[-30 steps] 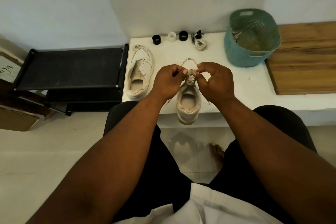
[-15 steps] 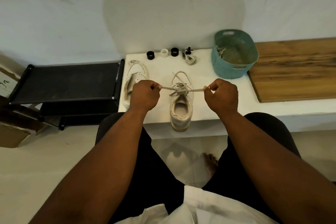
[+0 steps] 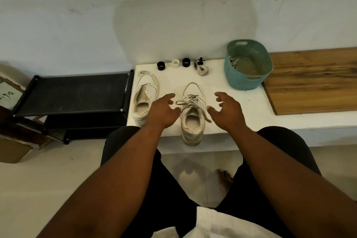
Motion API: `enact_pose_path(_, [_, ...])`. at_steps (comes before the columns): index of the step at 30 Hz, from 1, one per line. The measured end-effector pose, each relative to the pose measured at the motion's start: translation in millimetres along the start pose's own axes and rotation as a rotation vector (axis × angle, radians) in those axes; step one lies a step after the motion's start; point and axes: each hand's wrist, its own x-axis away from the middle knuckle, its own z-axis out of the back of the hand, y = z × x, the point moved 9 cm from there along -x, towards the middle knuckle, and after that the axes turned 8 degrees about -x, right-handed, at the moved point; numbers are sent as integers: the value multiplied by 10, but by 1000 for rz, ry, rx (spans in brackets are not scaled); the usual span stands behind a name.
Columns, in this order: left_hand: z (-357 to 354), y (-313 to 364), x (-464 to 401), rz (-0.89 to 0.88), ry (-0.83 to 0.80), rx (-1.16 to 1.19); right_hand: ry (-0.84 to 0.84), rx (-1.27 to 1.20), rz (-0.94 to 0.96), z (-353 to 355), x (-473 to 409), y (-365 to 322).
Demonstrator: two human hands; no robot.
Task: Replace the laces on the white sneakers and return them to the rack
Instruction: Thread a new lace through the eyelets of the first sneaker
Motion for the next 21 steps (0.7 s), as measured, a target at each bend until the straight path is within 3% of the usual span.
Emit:
enact_pose_path(3, [-172,165,41,-61,-109,72,-75,42,74,-180,86,-193])
enact_pose_path(7, [-432,199,13,-53,-176,-32,-131,149,29,-333,66,-214])
enact_pose_path(14, [-495,86,-79,104,-160,296,-139,175,27,-335,-112,-148])
enact_pose_path(21, [-526,496,-259,-24,-66,293,-26,120,-28,48,-375,-52])
